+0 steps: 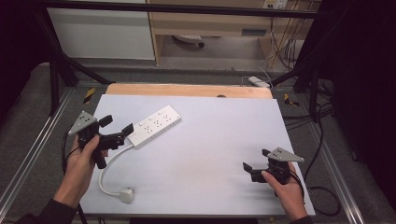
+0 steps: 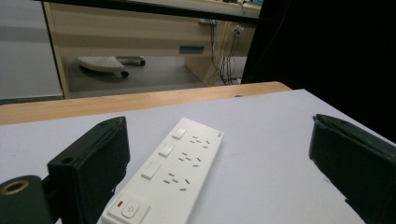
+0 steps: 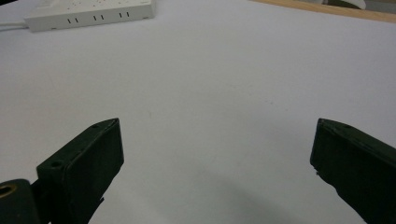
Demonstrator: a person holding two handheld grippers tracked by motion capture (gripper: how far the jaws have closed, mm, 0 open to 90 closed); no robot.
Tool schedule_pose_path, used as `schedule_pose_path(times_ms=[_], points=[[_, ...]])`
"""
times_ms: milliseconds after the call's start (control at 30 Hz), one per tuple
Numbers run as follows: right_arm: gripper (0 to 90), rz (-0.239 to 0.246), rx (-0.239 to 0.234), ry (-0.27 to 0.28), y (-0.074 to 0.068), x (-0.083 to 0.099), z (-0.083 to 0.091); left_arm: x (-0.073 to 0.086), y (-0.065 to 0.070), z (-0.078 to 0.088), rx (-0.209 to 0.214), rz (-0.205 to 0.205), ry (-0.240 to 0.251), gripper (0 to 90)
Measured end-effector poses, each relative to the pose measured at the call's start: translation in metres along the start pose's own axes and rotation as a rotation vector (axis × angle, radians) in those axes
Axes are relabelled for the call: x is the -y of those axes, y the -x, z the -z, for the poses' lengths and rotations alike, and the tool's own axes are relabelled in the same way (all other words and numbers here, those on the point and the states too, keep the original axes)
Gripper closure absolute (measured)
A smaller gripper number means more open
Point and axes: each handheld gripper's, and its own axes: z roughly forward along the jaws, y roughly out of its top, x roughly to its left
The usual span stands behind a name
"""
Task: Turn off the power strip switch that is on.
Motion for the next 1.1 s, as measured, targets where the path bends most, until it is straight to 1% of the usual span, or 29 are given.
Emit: schedule_pose_path(times_ms=[133, 200, 300, 633, 733, 800, 867, 967, 1033, 1100], points=[[3.1, 0.001, 0.003, -0.003, 0.0, 0.0, 0.0, 0.006, 0.004, 0.011, 0.002, -0.012, 0.002, 5.1], [3.1, -0.001, 0.004, -0.005, 0.0, 0.0, 0.0, 0.01, 0.006, 0.017, -0.001, -0.005, 0.004, 5.1], [3.1, -0.001, 0.011, -0.002, 0.0, 0.0, 0.0, 0.019, 0.009, 0.025, -0.003, -0.019, 0.002, 5.1], [3.1, -0.007, 0.014, -0.004, 0.001, 0.001, 0.001, 0.047, 0.01, 0.045, -0.012, -0.015, -0.004, 5.1], [3.1, -0.008, 0.015, -0.004, 0.002, 0.001, 0.0, 0.055, 0.009, 0.047, -0.018, -0.017, -0.018, 5.2], [3.1, -0.01, 0.01, -0.004, 0.002, 0.001, 0.0, 0.063, 0.006, 0.049, -0.022, -0.001, -0.022, 5.2], [3.1, -0.008, 0.012, -0.002, 0.001, 0.001, 0.0, 0.071, 0.004, 0.048, -0.035, 0.009, -0.033, 5.4], [3.1, -0.013, 0.012, 0.001, 0.001, 0.001, 0.001, 0.082, 0.001, 0.045, -0.042, 0.031, -0.047, 5.8], [3.1, -0.01, 0.013, 0.001, 0.002, 0.001, 0.001, 0.088, 0.001, 0.044, -0.04, 0.035, -0.065, 6.2], [3.1, -0.009, 0.015, 0.001, 0.002, 0.001, 0.001, 0.092, 0.003, 0.041, -0.018, 0.04, -0.082, 6.6]])
